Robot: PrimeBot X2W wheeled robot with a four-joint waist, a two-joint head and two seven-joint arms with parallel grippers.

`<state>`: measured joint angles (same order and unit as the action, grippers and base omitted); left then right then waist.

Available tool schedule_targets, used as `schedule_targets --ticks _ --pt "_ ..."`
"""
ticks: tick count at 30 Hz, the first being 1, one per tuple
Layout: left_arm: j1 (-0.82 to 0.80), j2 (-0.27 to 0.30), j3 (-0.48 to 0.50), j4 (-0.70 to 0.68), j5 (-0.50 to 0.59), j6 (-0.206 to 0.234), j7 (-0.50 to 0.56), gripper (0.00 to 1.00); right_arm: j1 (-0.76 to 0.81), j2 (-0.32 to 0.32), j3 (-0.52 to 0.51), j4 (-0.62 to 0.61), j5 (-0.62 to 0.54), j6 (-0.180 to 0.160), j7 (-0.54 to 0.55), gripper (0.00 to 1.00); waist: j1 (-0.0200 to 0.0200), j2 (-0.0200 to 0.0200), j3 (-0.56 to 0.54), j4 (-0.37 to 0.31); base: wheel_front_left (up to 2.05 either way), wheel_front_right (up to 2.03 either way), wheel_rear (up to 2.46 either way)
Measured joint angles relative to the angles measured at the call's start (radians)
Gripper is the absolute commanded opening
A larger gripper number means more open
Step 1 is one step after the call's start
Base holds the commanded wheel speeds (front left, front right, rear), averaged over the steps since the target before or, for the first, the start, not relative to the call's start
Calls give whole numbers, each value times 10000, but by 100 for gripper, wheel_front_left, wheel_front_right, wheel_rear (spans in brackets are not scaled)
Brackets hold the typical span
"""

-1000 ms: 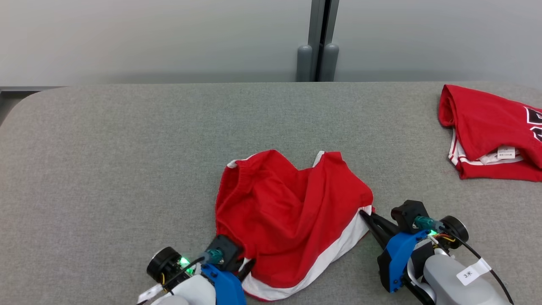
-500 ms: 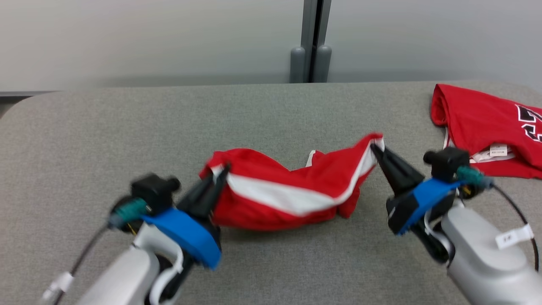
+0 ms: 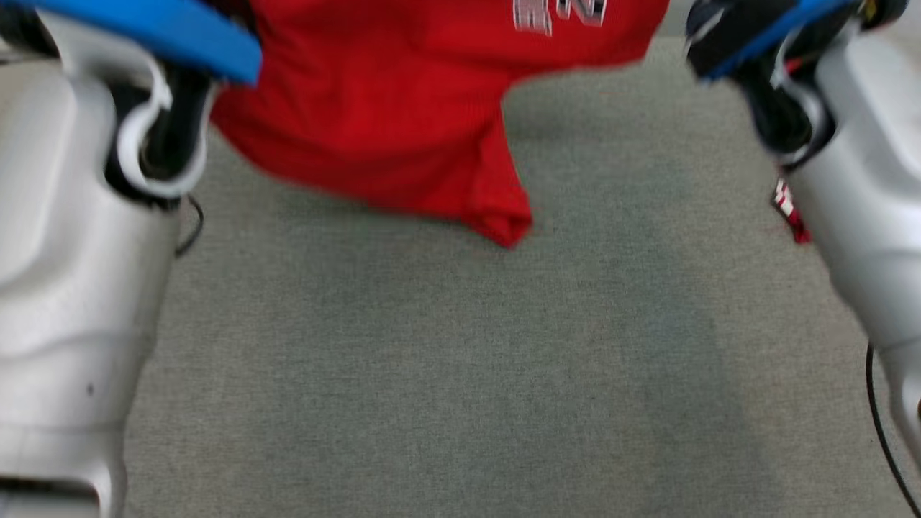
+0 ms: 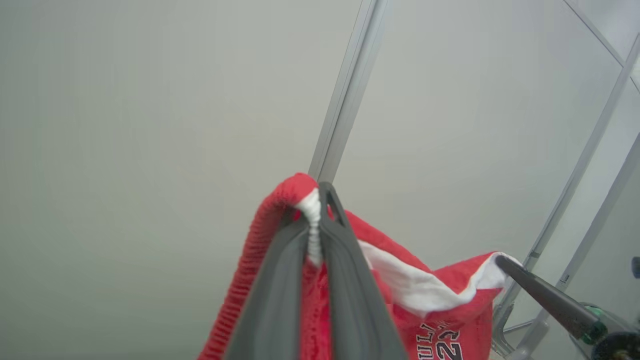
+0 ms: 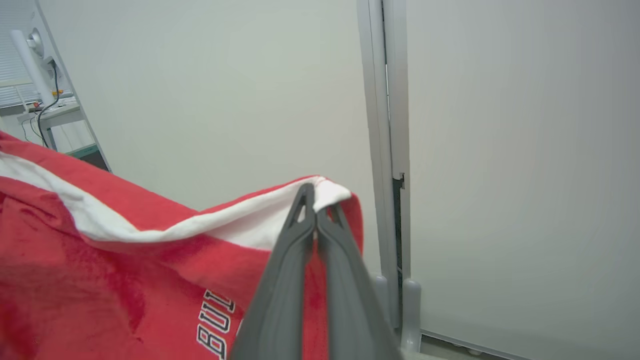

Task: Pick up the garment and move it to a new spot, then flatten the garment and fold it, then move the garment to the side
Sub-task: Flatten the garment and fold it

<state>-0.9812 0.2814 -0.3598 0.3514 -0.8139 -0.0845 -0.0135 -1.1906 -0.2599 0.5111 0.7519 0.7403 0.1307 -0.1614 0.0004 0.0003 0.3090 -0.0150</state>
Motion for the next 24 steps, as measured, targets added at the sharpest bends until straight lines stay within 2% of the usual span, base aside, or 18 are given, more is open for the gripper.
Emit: schedule_targets --ticks 6,11,16,21,24 --pt "-2822 -293 -61 1555 280 -267 -485 0 -2240 245 -393 1189 155 0 -372 0 -1 0 707 -144 0 0 0" --pt "-3955 -472 -368 2617 318 -393 -1009 0 -3114 412 -537 1768 380 -2 -746 0 -1 0 945 -260 0 0 0" --pt "-3506 -552 -1051 3231 117 -414 -1494 0 -2513 483 280 1894 447 0 -846 0 -4 0 1018 -283 0 0 0" --pt "-1469 -393 -1893 3231 -316 -416 -2088 0 -868 339 968 1609 706 0 -961 0 -3 -1 930 -321 0 0 0" --pt "-218 -267 -2165 3114 -209 -447 -2370 0 258 148 1279 1220 886 0 -984 0 -4 -2 817 -314 0 0 0"
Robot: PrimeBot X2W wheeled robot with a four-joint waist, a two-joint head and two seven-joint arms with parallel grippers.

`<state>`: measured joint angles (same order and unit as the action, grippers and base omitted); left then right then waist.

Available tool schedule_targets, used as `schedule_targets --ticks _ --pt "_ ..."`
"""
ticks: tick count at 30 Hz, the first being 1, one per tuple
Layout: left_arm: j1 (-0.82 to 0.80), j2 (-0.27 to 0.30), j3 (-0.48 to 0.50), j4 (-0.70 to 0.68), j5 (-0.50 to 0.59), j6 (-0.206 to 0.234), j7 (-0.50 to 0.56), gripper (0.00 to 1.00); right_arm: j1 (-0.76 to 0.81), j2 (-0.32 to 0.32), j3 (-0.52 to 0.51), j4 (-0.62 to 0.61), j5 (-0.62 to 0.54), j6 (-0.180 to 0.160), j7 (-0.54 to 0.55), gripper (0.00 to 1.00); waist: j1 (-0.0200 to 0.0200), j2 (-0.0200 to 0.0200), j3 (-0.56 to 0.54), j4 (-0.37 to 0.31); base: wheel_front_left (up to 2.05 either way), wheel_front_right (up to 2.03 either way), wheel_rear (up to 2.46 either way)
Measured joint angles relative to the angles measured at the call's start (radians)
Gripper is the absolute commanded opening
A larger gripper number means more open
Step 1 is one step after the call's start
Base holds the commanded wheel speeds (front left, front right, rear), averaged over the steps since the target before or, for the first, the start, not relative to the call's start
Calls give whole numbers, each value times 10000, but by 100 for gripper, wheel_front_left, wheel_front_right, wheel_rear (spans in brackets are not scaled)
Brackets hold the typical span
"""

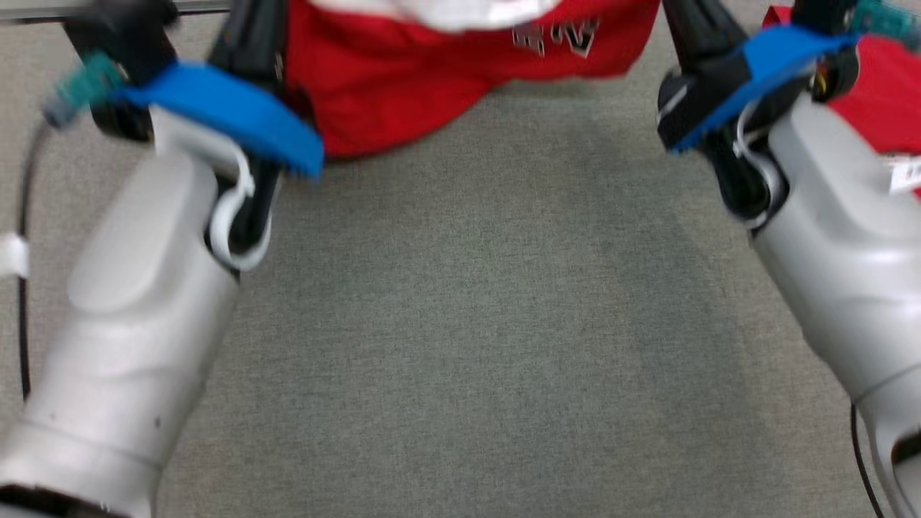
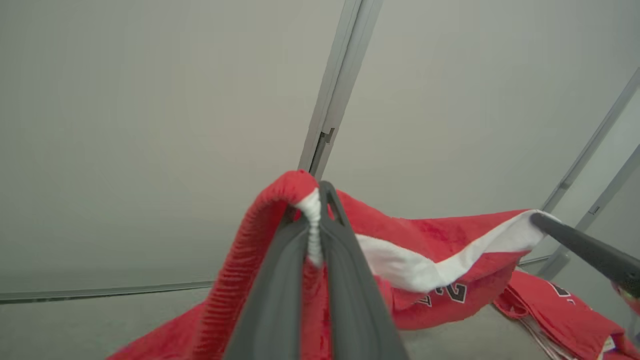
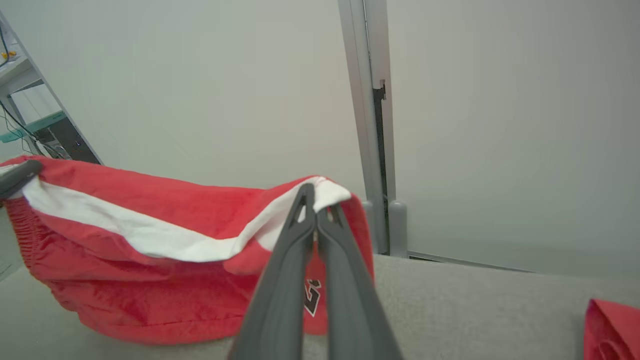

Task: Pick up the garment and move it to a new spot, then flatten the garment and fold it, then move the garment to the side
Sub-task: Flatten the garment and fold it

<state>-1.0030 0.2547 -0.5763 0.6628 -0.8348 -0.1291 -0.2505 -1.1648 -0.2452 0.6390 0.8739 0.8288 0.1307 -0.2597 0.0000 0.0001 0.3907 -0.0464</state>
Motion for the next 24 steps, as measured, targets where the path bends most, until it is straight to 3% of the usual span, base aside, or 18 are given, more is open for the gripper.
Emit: schedule_targets --ticks 2,12,19,24 --pt "802 107 -144 -167 389 0 -81 0 729 -190 -15 -418 69 -2 -13 0 0 0 -85 -2 0 0 0" --pt "5494 -107 976 -2665 1365 228 -111 0 4885 -918 -328 -2598 6 0 -17 0 -2 -3 -1128 144 0 0 0" --pt "8159 -132 428 -3532 1335 178 -111 0 7967 -1329 -838 -3870 90 0 -17 0 -4 -4 -2183 287 0 0 0" --pt "9269 -61 378 -4194 1237 512 -111 0 9692 -1409 -1304 -4650 81 0 23 0 -3 -4 -2642 380 0 0 0"
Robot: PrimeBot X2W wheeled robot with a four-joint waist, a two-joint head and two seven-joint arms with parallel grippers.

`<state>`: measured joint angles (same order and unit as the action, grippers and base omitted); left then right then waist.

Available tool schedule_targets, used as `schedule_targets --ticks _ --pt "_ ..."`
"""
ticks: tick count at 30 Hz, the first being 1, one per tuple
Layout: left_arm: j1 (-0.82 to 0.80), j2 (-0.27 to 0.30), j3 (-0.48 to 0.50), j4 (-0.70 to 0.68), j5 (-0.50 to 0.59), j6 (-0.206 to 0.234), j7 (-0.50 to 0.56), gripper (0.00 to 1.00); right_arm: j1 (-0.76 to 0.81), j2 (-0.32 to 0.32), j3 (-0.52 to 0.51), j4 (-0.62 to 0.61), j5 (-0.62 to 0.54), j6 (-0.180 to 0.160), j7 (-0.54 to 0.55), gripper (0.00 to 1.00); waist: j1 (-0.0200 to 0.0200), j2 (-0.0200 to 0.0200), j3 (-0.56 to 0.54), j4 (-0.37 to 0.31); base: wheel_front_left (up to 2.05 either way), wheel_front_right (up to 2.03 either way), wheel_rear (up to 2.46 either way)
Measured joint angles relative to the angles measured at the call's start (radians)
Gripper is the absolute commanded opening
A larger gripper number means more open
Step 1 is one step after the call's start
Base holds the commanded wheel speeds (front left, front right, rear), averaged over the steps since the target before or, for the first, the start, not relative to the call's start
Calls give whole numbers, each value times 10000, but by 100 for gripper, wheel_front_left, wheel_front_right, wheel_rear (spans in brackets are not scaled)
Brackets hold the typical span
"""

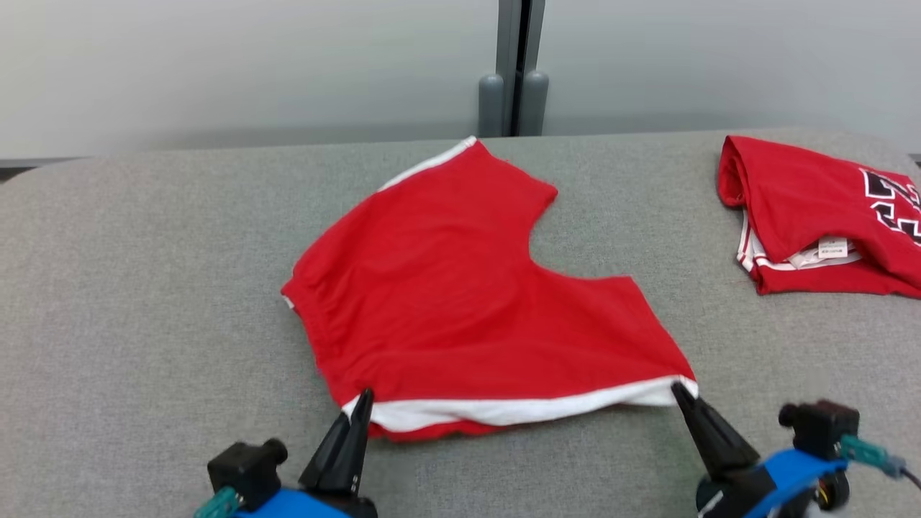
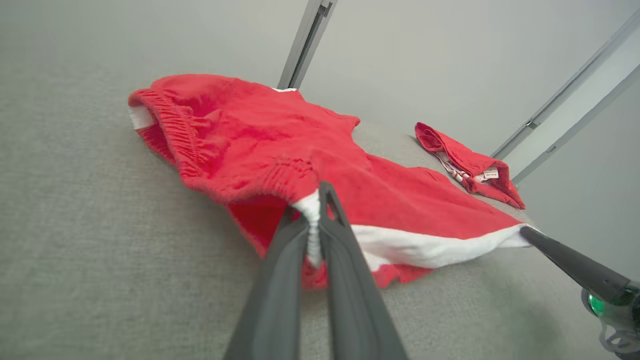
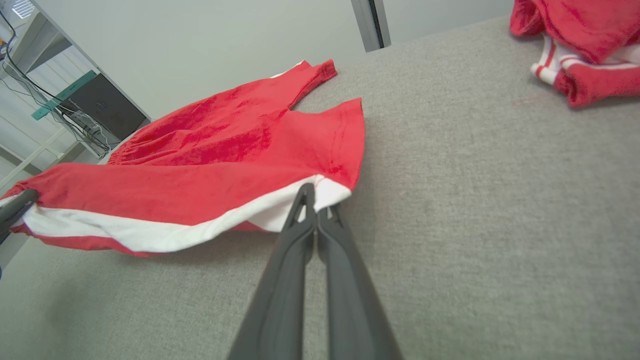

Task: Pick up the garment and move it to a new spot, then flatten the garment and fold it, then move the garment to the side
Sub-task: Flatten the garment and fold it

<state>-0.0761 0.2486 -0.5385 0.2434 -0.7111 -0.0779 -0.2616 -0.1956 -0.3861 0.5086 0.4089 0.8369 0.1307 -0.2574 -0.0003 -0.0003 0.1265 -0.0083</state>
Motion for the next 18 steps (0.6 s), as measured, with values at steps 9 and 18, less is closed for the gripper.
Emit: schedule_targets --ticks 9,18 --pt "1361 370 42 -1060 -134 502 48 0 2005 81 -1417 -1519 -403 0 681 0 2 0 -366 27 0 0 0" --pt "933 293 38 -1162 130 426 46 0 1003 548 -2073 -1944 -1478 -2 1179 0 3 2 -395 125 0 0 0"
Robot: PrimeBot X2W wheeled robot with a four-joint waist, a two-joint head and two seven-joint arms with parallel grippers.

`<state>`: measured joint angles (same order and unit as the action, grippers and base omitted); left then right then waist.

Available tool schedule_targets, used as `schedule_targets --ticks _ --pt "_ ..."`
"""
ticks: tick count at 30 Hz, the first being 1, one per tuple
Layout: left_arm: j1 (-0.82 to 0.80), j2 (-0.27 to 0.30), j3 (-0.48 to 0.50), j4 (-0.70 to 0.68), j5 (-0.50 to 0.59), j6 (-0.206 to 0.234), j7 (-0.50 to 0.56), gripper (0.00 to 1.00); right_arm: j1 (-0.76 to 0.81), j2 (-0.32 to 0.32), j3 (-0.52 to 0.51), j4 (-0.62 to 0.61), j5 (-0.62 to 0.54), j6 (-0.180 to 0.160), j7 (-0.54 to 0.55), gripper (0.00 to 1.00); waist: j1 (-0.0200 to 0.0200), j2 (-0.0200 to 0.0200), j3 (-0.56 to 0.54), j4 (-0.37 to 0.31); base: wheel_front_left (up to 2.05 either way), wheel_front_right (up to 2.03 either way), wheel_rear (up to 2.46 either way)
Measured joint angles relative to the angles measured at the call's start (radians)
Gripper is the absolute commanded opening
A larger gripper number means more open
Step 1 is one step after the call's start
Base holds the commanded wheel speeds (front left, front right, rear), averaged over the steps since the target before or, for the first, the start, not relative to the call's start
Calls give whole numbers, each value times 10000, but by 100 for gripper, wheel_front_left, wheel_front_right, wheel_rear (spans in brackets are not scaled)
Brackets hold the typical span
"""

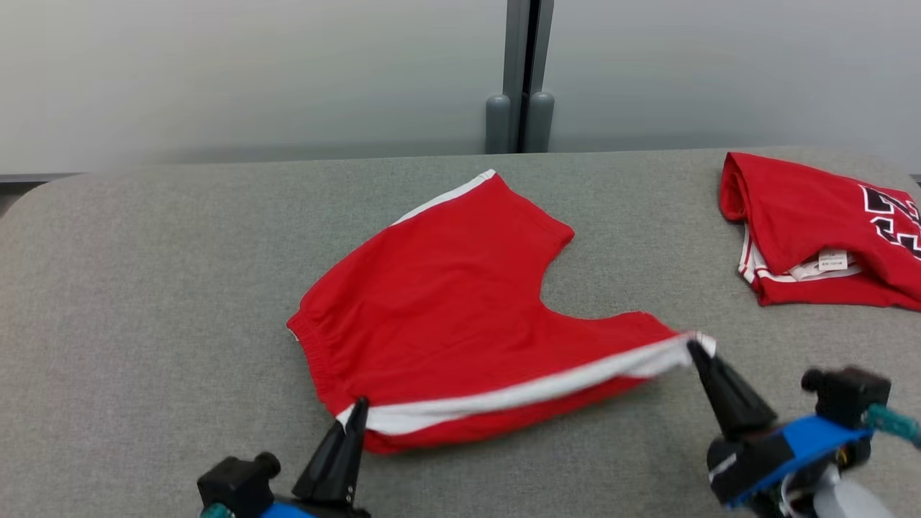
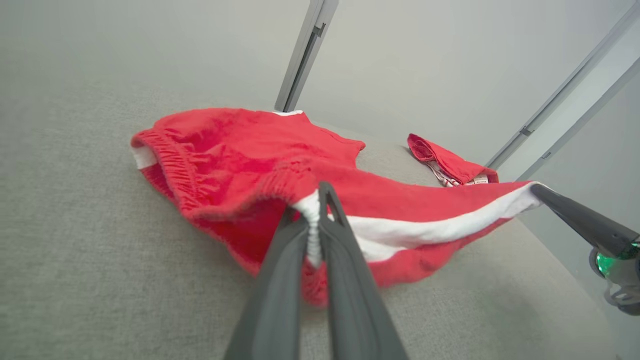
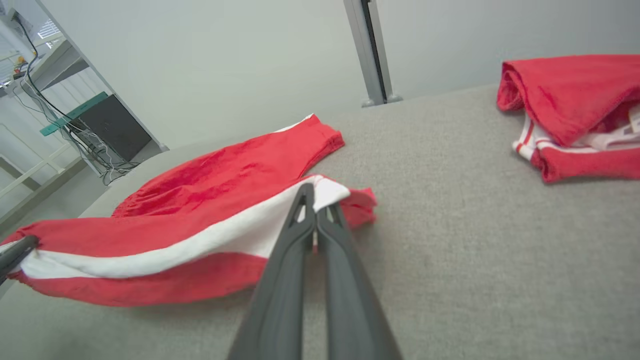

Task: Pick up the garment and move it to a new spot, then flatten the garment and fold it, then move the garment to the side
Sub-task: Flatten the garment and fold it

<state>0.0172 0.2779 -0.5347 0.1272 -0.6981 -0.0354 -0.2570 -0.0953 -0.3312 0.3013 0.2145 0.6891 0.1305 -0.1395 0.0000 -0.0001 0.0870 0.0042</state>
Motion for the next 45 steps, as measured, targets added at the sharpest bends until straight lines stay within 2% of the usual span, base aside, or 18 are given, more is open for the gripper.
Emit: schedule_targets --ticks 3,9,22,31,36,37,38,39,45 --pt "-430 -77 196 157 125 -125 -15 0 -1009 100 -82 265 -311 2 59 0 1 1 142 75 0 0 0" --pt "-1519 -598 709 717 222 -359 -44 0 -3355 288 -54 1369 -1039 0 -71 0 2 2 657 376 0 0 0" --pt "-4250 -1841 2136 2217 1626 -708 -46 0 -8817 673 1407 5687 -1772 2 301 0 4 4 2736 1249 0 0 0" --pt "-5116 -2211 2291 3039 2109 -880 -46 0 -10664 943 2042 8259 -1868 2 -165 0 2 4 3652 1958 0 0 0" --pt "-5458 -2245 2236 3363 2205 -888 -46 0 -11106 1112 2351 9122 -1862 2 -391 0 3 5 3948 2099 0 0 0" --pt "-5522 -2249 2222 3446 2243 -888 -46 20 -11160 1151 2410 9237 -1837 2 -441 13 3 5 3963 2097 0 0 0" --pt "-5556 -2255 2207 3486 2284 -888 -46 100 -11192 1175 2456 9336 -1789 2 -506 75 2 5 3961 2092 0 0 0" --pt "-5566 -2257 2178 3538 2376 -888 -46 100 -11209 1185 2548 9453 -1779 2 -522 100 2 5 3940 2087 0 0 0" --pt "-5355 -2270 2144 3448 2508 -890 -46 100 -11065 1114 3033 9775 -1570 2 -702 100 0 3 3573 2062 0 0 0"
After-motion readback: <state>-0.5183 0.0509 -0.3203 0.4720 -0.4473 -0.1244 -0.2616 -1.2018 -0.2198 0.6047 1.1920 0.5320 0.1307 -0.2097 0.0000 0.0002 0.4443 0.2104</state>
